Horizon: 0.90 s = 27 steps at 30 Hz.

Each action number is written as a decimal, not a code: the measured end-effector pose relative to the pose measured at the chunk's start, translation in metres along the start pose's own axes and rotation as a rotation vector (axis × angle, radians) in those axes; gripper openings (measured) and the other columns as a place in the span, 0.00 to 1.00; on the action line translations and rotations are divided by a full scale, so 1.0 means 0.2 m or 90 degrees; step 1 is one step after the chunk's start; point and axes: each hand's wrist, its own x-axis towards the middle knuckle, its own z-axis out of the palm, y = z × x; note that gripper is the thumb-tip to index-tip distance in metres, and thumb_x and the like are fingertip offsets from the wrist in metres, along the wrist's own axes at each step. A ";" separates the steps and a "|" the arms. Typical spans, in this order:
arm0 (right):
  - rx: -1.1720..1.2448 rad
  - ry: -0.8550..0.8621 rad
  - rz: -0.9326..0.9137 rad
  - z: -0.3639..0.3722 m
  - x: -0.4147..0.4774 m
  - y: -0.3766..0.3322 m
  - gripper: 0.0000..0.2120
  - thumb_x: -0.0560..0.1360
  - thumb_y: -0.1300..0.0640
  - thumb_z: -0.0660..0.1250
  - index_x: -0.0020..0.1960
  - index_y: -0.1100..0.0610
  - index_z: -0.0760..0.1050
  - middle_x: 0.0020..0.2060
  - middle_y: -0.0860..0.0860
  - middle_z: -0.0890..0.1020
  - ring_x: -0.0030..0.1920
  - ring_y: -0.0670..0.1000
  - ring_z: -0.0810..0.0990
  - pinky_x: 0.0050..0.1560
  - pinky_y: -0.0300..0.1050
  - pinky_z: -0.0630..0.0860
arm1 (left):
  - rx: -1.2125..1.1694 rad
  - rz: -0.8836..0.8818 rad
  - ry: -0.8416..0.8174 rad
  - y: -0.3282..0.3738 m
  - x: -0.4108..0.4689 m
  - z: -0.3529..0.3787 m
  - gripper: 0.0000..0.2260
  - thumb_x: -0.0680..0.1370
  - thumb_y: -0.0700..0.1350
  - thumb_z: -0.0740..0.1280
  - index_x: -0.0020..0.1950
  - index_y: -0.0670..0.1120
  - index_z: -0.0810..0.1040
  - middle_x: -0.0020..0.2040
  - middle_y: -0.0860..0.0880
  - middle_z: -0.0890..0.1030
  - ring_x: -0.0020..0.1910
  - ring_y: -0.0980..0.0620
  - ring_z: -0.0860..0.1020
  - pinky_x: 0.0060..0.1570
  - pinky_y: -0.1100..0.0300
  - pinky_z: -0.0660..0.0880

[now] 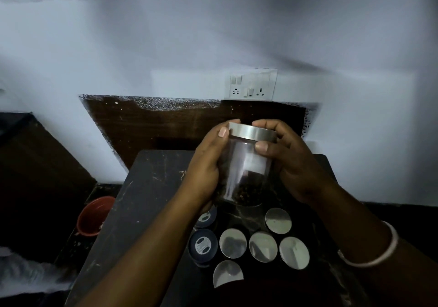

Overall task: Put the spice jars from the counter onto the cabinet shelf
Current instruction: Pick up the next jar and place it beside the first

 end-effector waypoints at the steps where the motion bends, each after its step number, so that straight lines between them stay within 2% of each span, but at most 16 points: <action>1: 0.002 0.024 -0.003 0.01 -0.01 0.00 0.25 0.65 0.47 0.77 0.61 0.45 0.78 0.51 0.44 0.85 0.52 0.48 0.85 0.47 0.43 0.81 | 0.023 0.011 0.020 0.01 0.00 0.00 0.17 0.84 0.56 0.62 0.69 0.51 0.78 0.61 0.48 0.85 0.58 0.49 0.85 0.56 0.50 0.83; 4: -0.066 0.140 -0.008 0.07 -0.03 0.00 0.30 0.62 0.41 0.78 0.62 0.45 0.75 0.52 0.45 0.84 0.50 0.45 0.86 0.44 0.41 0.82 | 0.151 0.101 0.078 0.01 -0.03 0.01 0.18 0.84 0.56 0.64 0.74 0.55 0.74 0.65 0.49 0.80 0.62 0.52 0.82 0.59 0.50 0.83; 6: -0.114 0.187 -0.005 0.11 -0.05 -0.01 0.31 0.62 0.37 0.77 0.62 0.45 0.75 0.54 0.47 0.83 0.49 0.43 0.85 0.42 0.40 0.82 | 0.180 0.133 0.010 0.00 -0.06 0.02 0.22 0.81 0.61 0.63 0.75 0.60 0.71 0.67 0.50 0.77 0.64 0.54 0.81 0.59 0.51 0.83; 8: -0.158 0.169 -0.004 0.15 -0.08 -0.02 0.31 0.63 0.31 0.74 0.62 0.43 0.76 0.55 0.46 0.82 0.50 0.43 0.85 0.42 0.41 0.83 | 0.201 0.103 -0.045 0.00 -0.07 0.03 0.27 0.77 0.65 0.64 0.77 0.64 0.67 0.70 0.54 0.76 0.67 0.53 0.80 0.63 0.49 0.81; 10: -0.183 0.138 -0.004 0.15 -0.09 -0.06 0.29 0.65 0.24 0.68 0.60 0.38 0.79 0.54 0.45 0.84 0.52 0.45 0.85 0.47 0.47 0.84 | 0.162 0.085 -0.051 0.00 -0.07 0.02 0.27 0.78 0.62 0.66 0.77 0.62 0.66 0.63 0.62 0.81 0.62 0.56 0.83 0.57 0.55 0.83; 11: -0.163 0.122 -0.006 0.14 -0.09 -0.08 0.27 0.67 0.24 0.65 0.59 0.36 0.80 0.51 0.44 0.86 0.51 0.46 0.86 0.51 0.50 0.84 | 0.118 0.075 -0.045 0.01 -0.07 0.01 0.25 0.80 0.58 0.66 0.77 0.58 0.67 0.59 0.61 0.82 0.57 0.57 0.85 0.52 0.58 0.83; 13: -0.098 0.093 -0.017 0.10 -0.10 -0.11 0.21 0.73 0.30 0.64 0.61 0.37 0.81 0.45 0.42 0.85 0.50 0.50 0.84 0.56 0.56 0.80 | 0.009 0.042 -0.029 0.03 -0.06 0.00 0.23 0.80 0.53 0.63 0.75 0.51 0.68 0.59 0.51 0.82 0.54 0.53 0.84 0.49 0.57 0.82; 14: -0.071 0.084 -0.027 0.09 -0.10 -0.11 0.20 0.75 0.36 0.64 0.64 0.40 0.81 0.46 0.44 0.85 0.52 0.53 0.83 0.58 0.58 0.79 | -0.055 0.025 -0.029 0.04 -0.06 0.00 0.24 0.80 0.53 0.62 0.75 0.48 0.68 0.60 0.47 0.81 0.54 0.50 0.83 0.50 0.55 0.82; 16: -0.066 0.071 -0.049 0.09 -0.12 -0.09 0.22 0.76 0.42 0.66 0.69 0.43 0.78 0.59 0.53 0.84 0.61 0.57 0.82 0.64 0.61 0.78 | -0.163 0.015 -0.035 0.05 -0.08 0.01 0.23 0.80 0.52 0.61 0.73 0.46 0.69 0.60 0.42 0.79 0.54 0.46 0.81 0.51 0.52 0.81; 18: -0.094 0.064 -0.081 0.11 -0.13 -0.06 0.24 0.77 0.42 0.65 0.72 0.44 0.75 0.65 0.60 0.77 0.65 0.58 0.80 0.64 0.61 0.79 | -0.212 0.017 -0.023 0.06 -0.09 0.04 0.19 0.80 0.51 0.60 0.70 0.46 0.69 0.58 0.40 0.77 0.55 0.41 0.78 0.54 0.47 0.76; 20: -0.088 0.049 -0.107 0.15 -0.14 -0.04 0.22 0.80 0.41 0.63 0.72 0.43 0.73 0.66 0.56 0.77 0.65 0.54 0.80 0.60 0.53 0.81 | -0.185 0.025 -0.008 0.06 -0.10 0.05 0.17 0.81 0.52 0.59 0.67 0.46 0.69 0.57 0.41 0.75 0.55 0.41 0.75 0.56 0.45 0.72; 22: -0.046 0.046 -0.125 0.18 -0.15 -0.04 0.18 0.82 0.43 0.60 0.71 0.44 0.72 0.64 0.49 0.80 0.60 0.49 0.82 0.53 0.44 0.81 | -0.106 0.041 -0.016 0.07 -0.10 0.05 0.15 0.82 0.53 0.58 0.65 0.47 0.71 0.54 0.46 0.79 0.51 0.47 0.78 0.52 0.48 0.75; 24: -0.012 0.062 -0.133 0.19 -0.16 -0.03 0.17 0.83 0.44 0.59 0.70 0.45 0.73 0.63 0.49 0.80 0.59 0.49 0.82 0.52 0.42 0.81 | -0.062 0.053 -0.038 0.07 -0.11 0.04 0.14 0.82 0.54 0.57 0.64 0.53 0.75 0.53 0.52 0.82 0.49 0.52 0.81 0.48 0.52 0.80; 27: 0.004 0.062 -0.158 0.19 -0.16 -0.05 0.20 0.83 0.41 0.61 0.72 0.46 0.72 0.65 0.54 0.80 0.60 0.53 0.82 0.53 0.44 0.80 | -0.060 0.061 -0.056 0.10 -0.13 0.03 0.14 0.84 0.54 0.57 0.63 0.56 0.80 0.56 0.49 0.83 0.52 0.49 0.82 0.50 0.53 0.80</action>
